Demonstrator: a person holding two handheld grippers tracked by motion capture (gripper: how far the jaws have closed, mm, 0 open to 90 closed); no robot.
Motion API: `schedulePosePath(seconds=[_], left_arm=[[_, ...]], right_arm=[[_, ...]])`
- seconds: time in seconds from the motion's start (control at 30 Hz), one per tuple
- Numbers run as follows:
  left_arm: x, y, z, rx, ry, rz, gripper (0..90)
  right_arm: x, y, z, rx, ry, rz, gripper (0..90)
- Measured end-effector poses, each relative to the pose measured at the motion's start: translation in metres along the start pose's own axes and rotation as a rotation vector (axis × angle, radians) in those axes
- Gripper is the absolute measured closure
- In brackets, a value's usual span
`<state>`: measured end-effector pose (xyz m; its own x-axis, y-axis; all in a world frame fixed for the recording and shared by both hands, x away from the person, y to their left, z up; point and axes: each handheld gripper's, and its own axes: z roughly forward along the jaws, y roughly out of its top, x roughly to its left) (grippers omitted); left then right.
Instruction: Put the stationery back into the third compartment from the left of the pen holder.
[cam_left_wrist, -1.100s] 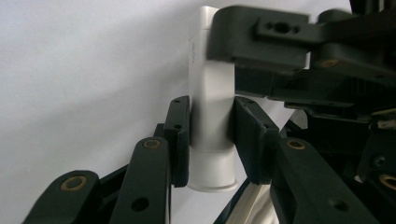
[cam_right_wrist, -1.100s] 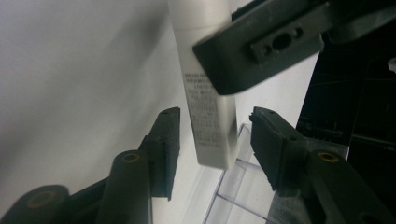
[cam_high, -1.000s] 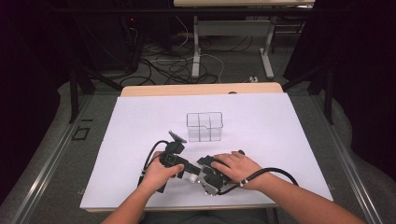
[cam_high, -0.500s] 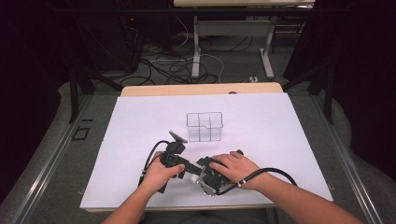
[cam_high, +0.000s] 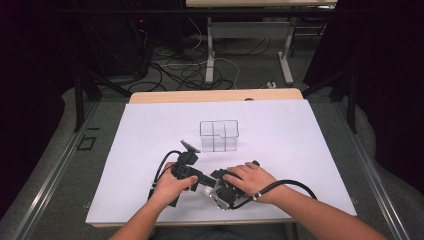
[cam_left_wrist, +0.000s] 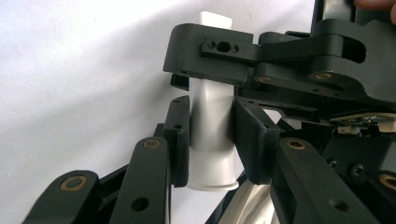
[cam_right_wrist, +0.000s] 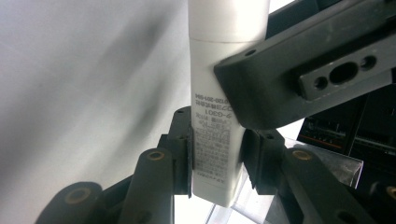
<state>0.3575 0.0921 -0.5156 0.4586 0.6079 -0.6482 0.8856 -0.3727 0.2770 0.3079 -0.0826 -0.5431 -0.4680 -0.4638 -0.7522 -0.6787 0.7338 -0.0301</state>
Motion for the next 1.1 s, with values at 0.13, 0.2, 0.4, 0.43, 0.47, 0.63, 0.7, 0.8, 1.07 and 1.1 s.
schedulePosePath(seconds=[0.13,0.2,0.4,0.43,0.47,0.63,0.7,0.8,1.07,1.1], left_arm=[[0.001,-0.001,0.0,-0.012,-0.009,-0.015,67.7],[0.002,-0.001,0.0,-0.012,-0.01,-0.016,67.2],[0.004,-0.002,-0.005,-0.035,-0.027,-0.024,60.6],[0.004,-0.002,-0.005,-0.043,-0.026,-0.031,60.6],[0.004,-0.002,-0.006,-0.048,-0.022,-0.034,58.5],[0.009,-0.003,-0.011,-0.08,-0.008,-0.035,57.5],[0.009,-0.003,-0.01,-0.076,-0.002,-0.039,57.7],[0.008,-0.003,-0.009,-0.08,0.005,-0.033,57.0],[0.013,-0.003,-0.015,-0.125,0.027,-0.05,50.1],[0.015,-0.003,-0.016,-0.125,0.034,-0.053,50.1]], right_arm=[[0.0,0.0,0.0,0.001,-0.004,-0.001,66.6],[0.0,0.0,0.0,0.002,-0.005,-0.001,66.7],[0.001,-0.003,0.001,0.017,0.001,-0.004,67.1],[0.001,-0.003,0.001,0.017,0.001,-0.004,67.1],[0.001,-0.003,0.002,0.021,0.004,-0.004,68.0],[0.001,-0.004,0.001,0.024,0.011,-0.003,70.0],[0.002,-0.004,0.002,0.019,0.002,0.004,70.3],[0.003,-0.004,0.003,0.025,0.01,0.007,70.4],[0.001,-0.007,0.001,0.023,-0.022,0.039,70.5],[0.001,-0.007,0.001,0.023,-0.022,0.039,70.5]])
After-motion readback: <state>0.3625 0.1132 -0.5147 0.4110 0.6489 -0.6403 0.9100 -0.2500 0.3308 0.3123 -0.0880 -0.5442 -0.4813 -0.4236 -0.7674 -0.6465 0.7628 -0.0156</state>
